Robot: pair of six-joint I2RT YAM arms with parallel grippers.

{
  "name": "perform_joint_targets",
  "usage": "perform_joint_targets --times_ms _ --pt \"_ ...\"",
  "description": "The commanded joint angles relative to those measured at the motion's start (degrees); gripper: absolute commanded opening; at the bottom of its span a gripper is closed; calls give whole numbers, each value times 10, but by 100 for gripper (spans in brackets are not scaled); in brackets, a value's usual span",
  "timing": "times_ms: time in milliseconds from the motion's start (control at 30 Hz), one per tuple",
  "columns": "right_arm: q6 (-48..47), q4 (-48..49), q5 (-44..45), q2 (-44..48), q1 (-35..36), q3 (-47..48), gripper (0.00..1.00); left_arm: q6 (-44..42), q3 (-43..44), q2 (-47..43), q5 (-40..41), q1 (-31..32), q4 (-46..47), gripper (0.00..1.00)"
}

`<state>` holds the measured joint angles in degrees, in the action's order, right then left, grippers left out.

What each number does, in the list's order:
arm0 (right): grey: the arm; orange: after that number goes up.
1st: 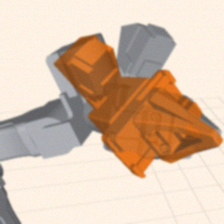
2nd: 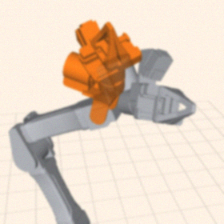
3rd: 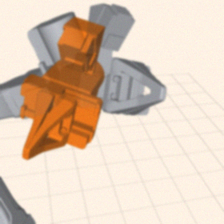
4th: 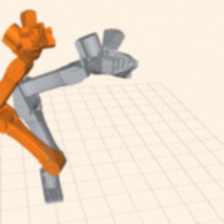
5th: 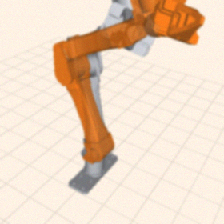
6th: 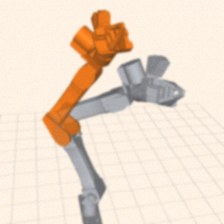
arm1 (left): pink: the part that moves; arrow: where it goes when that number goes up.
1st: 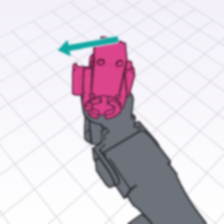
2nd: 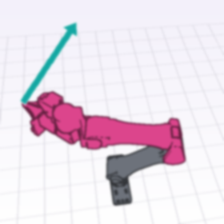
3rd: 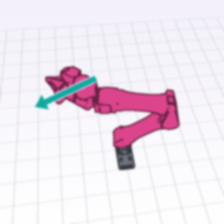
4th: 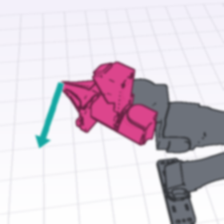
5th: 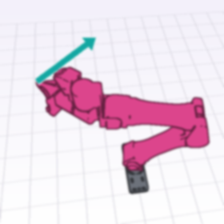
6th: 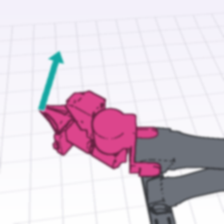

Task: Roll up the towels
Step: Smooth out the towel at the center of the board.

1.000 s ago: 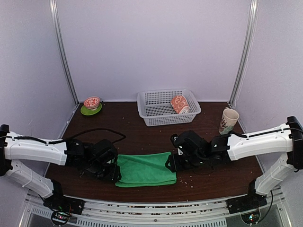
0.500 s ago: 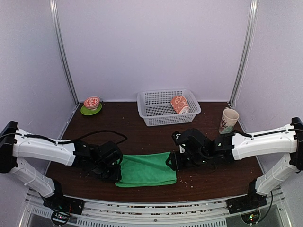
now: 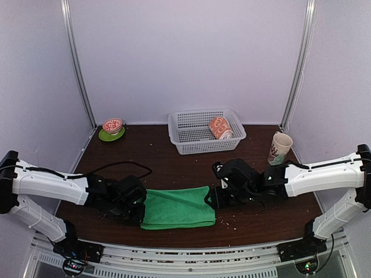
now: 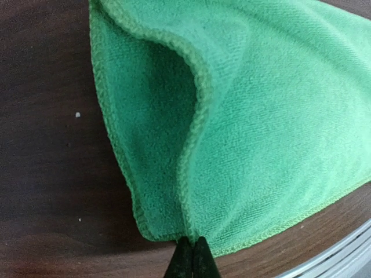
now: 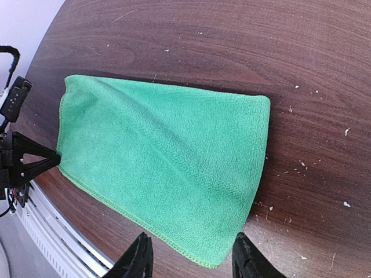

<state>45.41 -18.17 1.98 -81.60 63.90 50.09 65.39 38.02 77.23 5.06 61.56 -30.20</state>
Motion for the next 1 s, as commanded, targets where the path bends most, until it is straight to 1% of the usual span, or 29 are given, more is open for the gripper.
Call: perform_joint_targets --times_ms 0,133,333,400,500,533,567,633,667,733,767,833,900,967 --pt "3 15 13 17 3 -9 48 13 4 -48 -6 3 -34 0" --pt "3 30 6 11 3 -13 48 18 -5 -56 -19 7 -33 0" --pt "1 34 -7 -1 3 -14 47 29 -33 6 -57 24 23 0" --pt "-2 29 -8 0 4 -13 47 36 -35 21 -60 37 25 0" --pt "-8 24 -9 -1 3 -12 48 38 -39 22 -66 49 24 0" --pt "-8 24 -10 -4 3 -11 48 35 -40 20 -70 50 22 1" --pt "-9 24 -12 -6 3 -9 48 31 -38 16 -70 51 15 8" --pt "-10 27 -16 -12 3 -4 48 17 -26 0 -62 51 -15 31" --pt "-9 28 -19 -15 3 0 48 6 -14 -12 -57 51 -32 40" --pt "-10 30 -22 -21 4 7 48 -19 19 -38 -47 51 -76 54" --pt "-11 31 -24 -24 6 10 48 -35 48 -51 -37 51 -97 58" --pt "-11 32 -26 -33 7 17 47 -69 88 -70 -26 50 -132 61" --pt "-10 37 -33 -45 10 22 45 -98 139 -79 -17 45 -145 61" --pt "-5 51 -49 -59 13 25 42 -127 169 -77 -8 32 -127 59"
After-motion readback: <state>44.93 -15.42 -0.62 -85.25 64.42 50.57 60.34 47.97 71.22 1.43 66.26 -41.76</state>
